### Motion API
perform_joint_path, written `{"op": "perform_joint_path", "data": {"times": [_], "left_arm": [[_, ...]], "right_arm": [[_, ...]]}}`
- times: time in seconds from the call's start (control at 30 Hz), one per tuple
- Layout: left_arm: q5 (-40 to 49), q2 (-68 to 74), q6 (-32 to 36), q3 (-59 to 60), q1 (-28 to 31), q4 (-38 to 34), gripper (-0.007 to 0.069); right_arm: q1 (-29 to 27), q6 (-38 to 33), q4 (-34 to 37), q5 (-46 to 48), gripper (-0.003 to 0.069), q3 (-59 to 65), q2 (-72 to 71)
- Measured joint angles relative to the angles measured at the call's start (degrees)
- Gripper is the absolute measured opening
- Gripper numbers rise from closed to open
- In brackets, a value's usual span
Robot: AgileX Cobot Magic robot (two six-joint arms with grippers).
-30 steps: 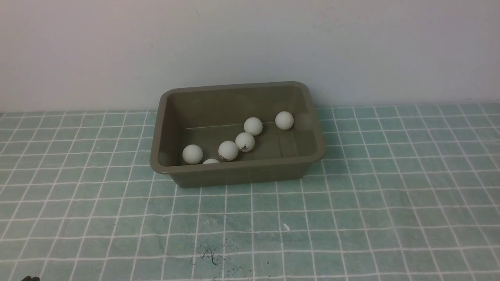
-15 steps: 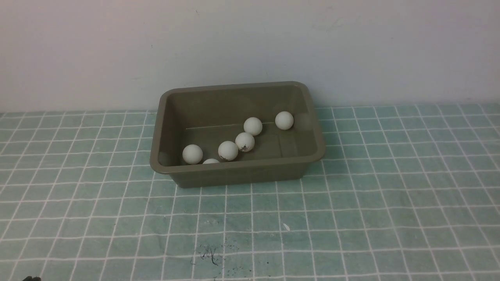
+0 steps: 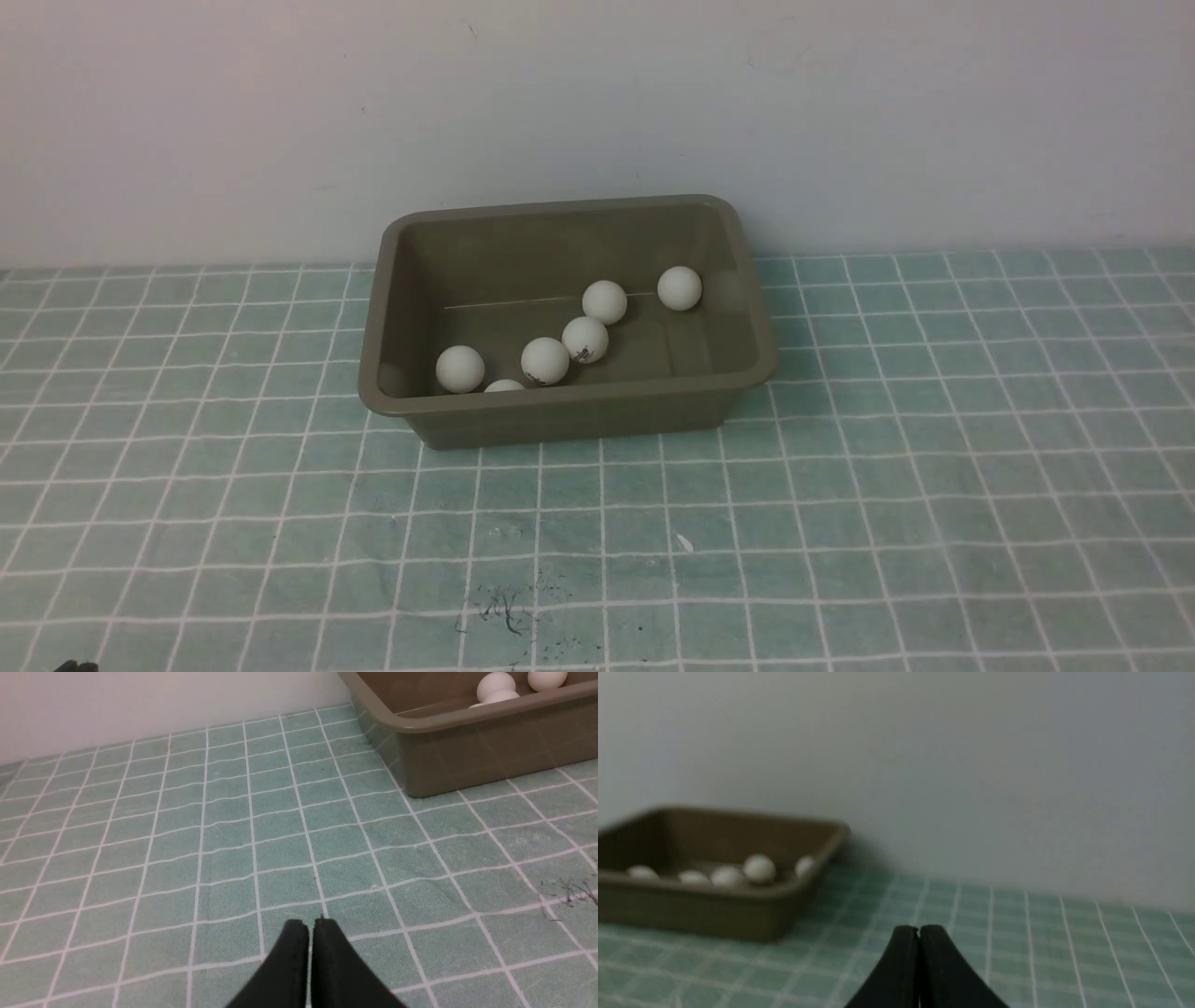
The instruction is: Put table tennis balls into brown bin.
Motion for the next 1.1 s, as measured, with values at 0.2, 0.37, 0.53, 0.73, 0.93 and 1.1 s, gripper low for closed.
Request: {"op": "perform_joint_path", "data": {"times": [0.2, 0.37, 0.53, 0.73, 0.93, 1.1], "left_arm": [[0.0, 0.0, 0.1, 0.0, 0.0, -0.1, -0.0005], [0.1, 0.0, 0.1, 0.0, 0.0, -0.1, -0.0005], [0.1, 0.0, 0.1, 0.0, 0.0, -0.1, -0.0005], [0.1, 0.0, 0.1, 0.0, 0.0, -0.1, -0.0005], [0.1, 0.0, 0.1, 0.0, 0.0, -0.1, -0.0005], [0.1, 0.0, 0.1, 0.0, 0.0, -0.1, -0.0005]], "right_arm": [[-5.0, 0.4, -0.4, 0.6, -0.0015, 8.0, 0.0], [-5.2, 0.4, -0.4, 0.0, -0.0015, 8.1, 0.0], [-5.2, 0.4, -0.4, -0.2, -0.0015, 8.1, 0.0], [-5.2, 0.3, -0.4, -0.2, -0.0015, 8.1, 0.0], [-5.2, 0.2, -0.4, -0.2, -0.0015, 8.1, 0.0], [-5.2, 0.2, -0.4, -0.2, -0.0015, 8.1, 0.0]]}}
